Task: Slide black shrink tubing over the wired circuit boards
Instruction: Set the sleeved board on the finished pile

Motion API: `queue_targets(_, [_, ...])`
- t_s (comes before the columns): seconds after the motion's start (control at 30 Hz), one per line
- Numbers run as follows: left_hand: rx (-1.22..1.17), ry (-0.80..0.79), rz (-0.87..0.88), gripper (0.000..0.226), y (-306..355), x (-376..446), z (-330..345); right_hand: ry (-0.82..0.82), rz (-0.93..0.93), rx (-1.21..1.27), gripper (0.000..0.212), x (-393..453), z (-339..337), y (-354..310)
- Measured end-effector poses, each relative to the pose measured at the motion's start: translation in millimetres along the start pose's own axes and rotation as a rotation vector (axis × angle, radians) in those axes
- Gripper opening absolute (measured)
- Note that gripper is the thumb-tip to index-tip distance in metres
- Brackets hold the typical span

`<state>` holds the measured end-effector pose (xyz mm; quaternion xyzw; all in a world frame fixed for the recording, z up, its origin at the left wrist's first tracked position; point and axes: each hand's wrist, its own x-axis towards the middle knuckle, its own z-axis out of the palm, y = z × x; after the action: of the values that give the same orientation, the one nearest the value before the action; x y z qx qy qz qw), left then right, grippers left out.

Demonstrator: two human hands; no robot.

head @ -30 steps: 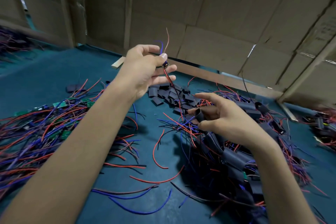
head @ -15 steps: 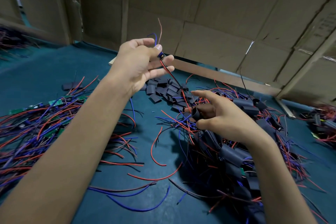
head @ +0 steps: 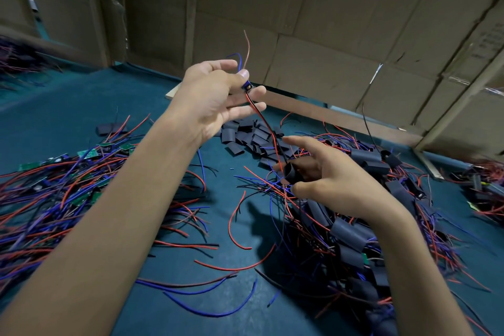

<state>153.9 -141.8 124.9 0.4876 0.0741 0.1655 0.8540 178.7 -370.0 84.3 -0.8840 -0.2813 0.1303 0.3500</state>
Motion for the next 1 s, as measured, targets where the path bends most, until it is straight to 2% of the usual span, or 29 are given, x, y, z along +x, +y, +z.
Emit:
queue_targets(0.4, [-0.009,0.002,0.023,0.021,6.3,0.3,-3.0,0.010,0.023,0.023,0.084,2.9,-4.6,11.0])
queue_targets(0.57, [-0.027,0.012,0.004,0.024,-1.4,0.9,2.6,0.013,0.013,0.062,0.092,2.6,-1.3,7.3])
queue_targets(0.73, [-0.009,0.039,-0.005,0.029,-6.6,0.5,7.6,-0.007,-0.021,0.082,0.090,4.0,-2.1,9.0])
queue_targets(0.87, [-0.004,0.050,0.003,0.030,-8.5,0.3,9.9,0.036,-0.053,0.120,0.084,4.5,-2.5,8.9])
queue_targets(1.0, [0.077,-0.009,-0.027,0.038,-16.2,-4.0,15.7,0.107,-0.096,0.163,0.080,3.9,-2.9,6.3])
